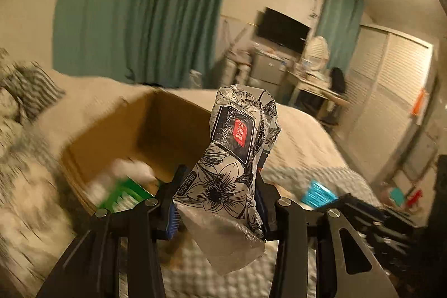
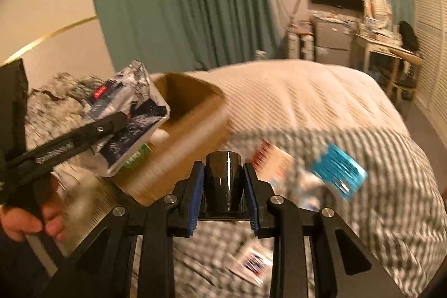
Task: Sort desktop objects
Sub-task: 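Carry the floral tissue pack and black cylinder over the cardboard box and release both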
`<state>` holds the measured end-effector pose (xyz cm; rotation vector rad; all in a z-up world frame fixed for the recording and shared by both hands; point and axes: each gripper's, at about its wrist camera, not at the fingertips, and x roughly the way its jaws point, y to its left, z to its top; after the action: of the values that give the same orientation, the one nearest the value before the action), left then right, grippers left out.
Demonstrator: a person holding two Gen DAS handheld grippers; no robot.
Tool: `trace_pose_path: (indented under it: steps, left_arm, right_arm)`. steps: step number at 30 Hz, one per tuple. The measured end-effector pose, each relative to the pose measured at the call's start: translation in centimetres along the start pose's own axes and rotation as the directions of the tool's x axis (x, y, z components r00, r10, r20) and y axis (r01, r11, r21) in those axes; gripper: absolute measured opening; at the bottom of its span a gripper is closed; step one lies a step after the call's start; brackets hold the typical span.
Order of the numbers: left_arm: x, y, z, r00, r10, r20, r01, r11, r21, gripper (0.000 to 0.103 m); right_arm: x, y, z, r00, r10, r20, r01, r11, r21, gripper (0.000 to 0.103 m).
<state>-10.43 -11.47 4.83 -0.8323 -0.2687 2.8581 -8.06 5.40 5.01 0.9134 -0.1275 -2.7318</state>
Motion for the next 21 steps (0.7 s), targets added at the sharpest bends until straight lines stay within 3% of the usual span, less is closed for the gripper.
trace_pose_path:
  steps: [4,7,9,13,16,18,19,20,21]
  left_arm:
    - [2.0,4.3,1.6,0.995,0.098,0.029,-0.098,0.995,-0.021,0.043]
    - [3.6,7.9,1.0,0.99,0.139,0.038,-0.137,0.989,-0.051,0.043]
    - [5.5,10.3,0.0,0.985,0.173,0.0,-0.173,0.983,-0.068,0.043]
    - [8.2,12.4,-1.7,0.981,0.177,-0.076,-0.18,0.983,-0.045,0.043]
    - [8.5,13.2,-2.2,0.986,0.155,-0.063,-0.157,0.987,-0.025,0.049]
    - [8.2,13.5,-2.3,0.992,0.114,-0.055,-0.115,0.993,-0.021,0.055]
    - [8.0,13.5,-2.5,0.994,0.098,-0.047,-0.099,0.995,-0.019,0.072]
    - [7.8,13.7,-2.6,0.995,0.096,-0.035,-0.097,0.995,-0.017,0.081]
    - [7.6,13.7,-2.8,0.997,0.071,-0.015,-0.071,0.997,-0.01,0.083]
  right_arm:
    - [2.9,2.9,2.7,0.998,0.067,0.007,-0.066,0.997,-0.027,0.027]
    - [5.5,5.0,3.5,0.995,0.097,-0.002,-0.097,0.994,-0.045,0.027]
    - [7.8,6.3,4.0,0.993,0.119,-0.01,-0.119,0.991,-0.06,0.027]
    - [12.0,8.4,5.2,0.991,0.131,-0.02,-0.132,0.989,-0.064,0.028]
    - [14.2,9.9,5.6,0.986,0.169,-0.006,-0.169,0.984,-0.049,0.028]
    - [15.0,10.4,5.6,0.986,0.167,0.006,-0.167,0.985,-0.044,0.037]
    - [15.4,10.6,5.6,0.99,0.14,0.025,-0.139,0.99,-0.029,0.053]
    - [15.4,10.5,5.5,0.991,0.127,0.038,-0.126,0.992,-0.014,0.063]
    - [15.2,10.2,5.5,0.991,0.117,0.062,-0.119,0.993,0.02,0.063]
